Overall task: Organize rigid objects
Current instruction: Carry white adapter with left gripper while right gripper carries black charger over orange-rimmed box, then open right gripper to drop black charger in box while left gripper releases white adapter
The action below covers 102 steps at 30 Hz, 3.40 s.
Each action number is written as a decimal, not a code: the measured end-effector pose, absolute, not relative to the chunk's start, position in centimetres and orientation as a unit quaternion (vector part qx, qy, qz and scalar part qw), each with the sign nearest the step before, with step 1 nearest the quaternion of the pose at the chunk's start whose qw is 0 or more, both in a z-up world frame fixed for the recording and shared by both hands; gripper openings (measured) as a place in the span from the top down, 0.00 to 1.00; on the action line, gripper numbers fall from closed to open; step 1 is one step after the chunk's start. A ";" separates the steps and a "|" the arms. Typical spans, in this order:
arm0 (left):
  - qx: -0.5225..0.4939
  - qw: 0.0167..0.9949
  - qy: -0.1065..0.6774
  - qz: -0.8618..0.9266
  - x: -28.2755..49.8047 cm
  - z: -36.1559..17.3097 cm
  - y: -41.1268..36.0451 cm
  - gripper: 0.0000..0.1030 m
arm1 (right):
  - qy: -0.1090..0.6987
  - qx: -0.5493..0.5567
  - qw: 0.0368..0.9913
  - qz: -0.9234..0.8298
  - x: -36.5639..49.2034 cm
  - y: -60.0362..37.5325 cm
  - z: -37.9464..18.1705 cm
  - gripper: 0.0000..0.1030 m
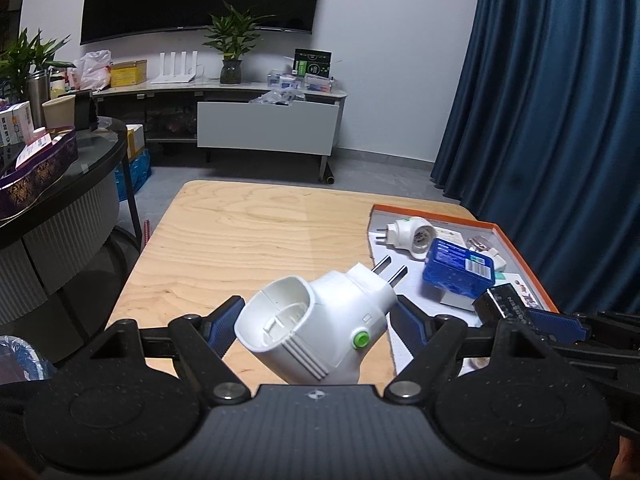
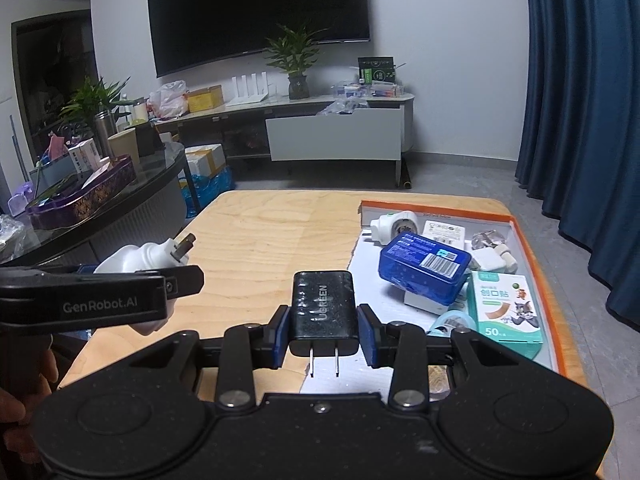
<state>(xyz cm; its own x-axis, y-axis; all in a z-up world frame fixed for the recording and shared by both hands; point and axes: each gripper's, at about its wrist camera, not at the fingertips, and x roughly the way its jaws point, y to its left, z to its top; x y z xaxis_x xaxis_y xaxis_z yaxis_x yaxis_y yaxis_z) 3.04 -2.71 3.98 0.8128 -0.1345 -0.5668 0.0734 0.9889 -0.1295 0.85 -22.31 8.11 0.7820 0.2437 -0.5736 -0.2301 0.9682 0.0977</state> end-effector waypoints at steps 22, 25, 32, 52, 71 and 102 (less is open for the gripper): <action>-0.038 0.949 0.303 -0.084 2.8 3.8 -4.1 0.22 | 0.295 0.024 0.949 0.106 -0.1 -24.1 8.5 0.57; -0.036 0.948 0.304 -0.086 3.0 3.8 -4.2 0.22 | 0.295 0.025 0.950 0.105 0.0 -24.3 8.5 0.57; -0.033 0.946 0.308 -0.093 3.4 3.5 -4.1 0.22 | 0.296 0.029 0.950 0.098 0.2 -24.8 8.3 0.57; -0.015 0.939 0.313 -0.140 4.8 3.4 -6.8 0.22 | 0.293 0.044 0.954 0.045 0.8 -28.8 8.2 0.57; -0.003 0.929 0.327 -0.175 6.6 2.6 -10.1 0.22 | 0.295 0.057 0.954 0.004 1.6 -32.1 7.7 0.57; -0.002 0.926 0.333 -0.179 9.0 3.1 -11.2 0.22 | 0.307 0.065 0.949 -0.003 3.9 -33.0 7.2 0.57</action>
